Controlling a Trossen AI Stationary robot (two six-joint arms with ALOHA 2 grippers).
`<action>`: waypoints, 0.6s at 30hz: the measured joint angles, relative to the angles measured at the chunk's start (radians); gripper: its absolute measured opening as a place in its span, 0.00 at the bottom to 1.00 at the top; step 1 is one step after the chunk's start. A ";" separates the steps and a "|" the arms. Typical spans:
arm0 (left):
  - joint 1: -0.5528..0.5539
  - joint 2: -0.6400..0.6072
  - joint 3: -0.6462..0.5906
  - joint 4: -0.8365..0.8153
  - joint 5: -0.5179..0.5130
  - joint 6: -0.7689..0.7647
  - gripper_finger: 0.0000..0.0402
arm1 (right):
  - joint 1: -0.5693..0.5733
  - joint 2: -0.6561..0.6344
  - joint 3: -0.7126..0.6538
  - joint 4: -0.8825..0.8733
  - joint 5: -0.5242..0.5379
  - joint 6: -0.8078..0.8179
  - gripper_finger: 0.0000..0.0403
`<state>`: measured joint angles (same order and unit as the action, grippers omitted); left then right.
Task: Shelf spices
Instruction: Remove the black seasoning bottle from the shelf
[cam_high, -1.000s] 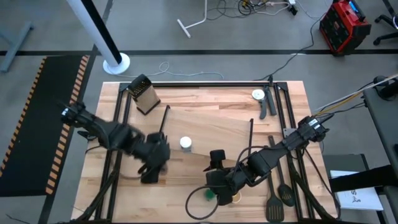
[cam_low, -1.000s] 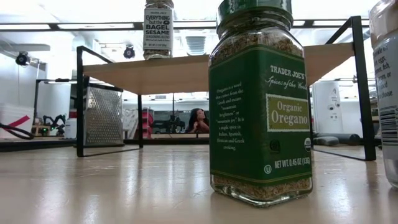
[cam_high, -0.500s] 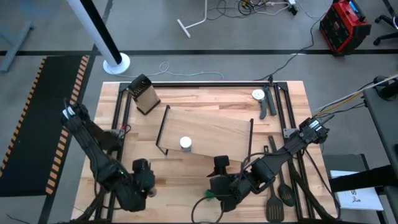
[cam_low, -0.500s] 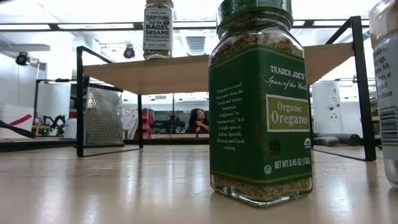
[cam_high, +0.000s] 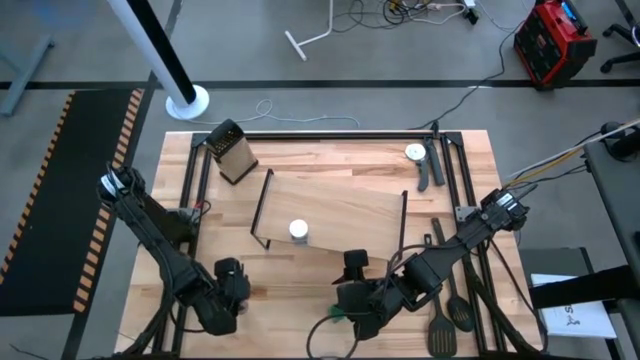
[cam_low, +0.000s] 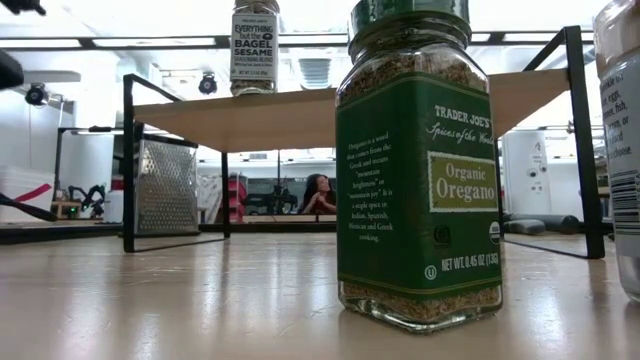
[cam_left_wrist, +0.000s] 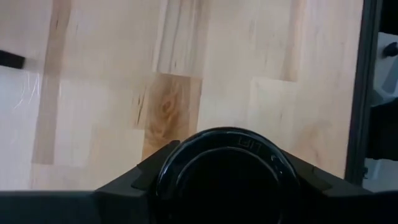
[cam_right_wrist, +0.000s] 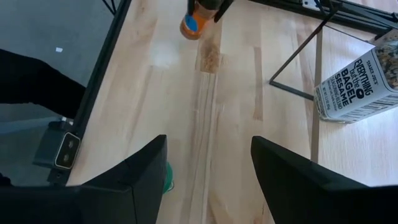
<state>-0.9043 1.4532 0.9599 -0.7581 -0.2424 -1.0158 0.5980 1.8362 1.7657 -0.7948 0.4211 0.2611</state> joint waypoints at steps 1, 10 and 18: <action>0.000 0.000 -0.011 0.013 -0.001 0.000 0.49 | 0.000 0.000 0.000 0.000 0.000 0.000 0.52; 0.001 0.000 -0.082 0.070 -0.001 -0.014 0.50 | 0.000 0.000 0.000 0.000 0.000 -0.002 0.53; 0.001 0.000 -0.068 0.064 -0.001 -0.016 0.59 | 0.000 0.000 0.000 0.000 0.000 -0.003 0.55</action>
<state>-0.9031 1.4532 0.8922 -0.6937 -0.2436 -1.0317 0.5980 1.8362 1.7660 -0.7945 0.4213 0.2584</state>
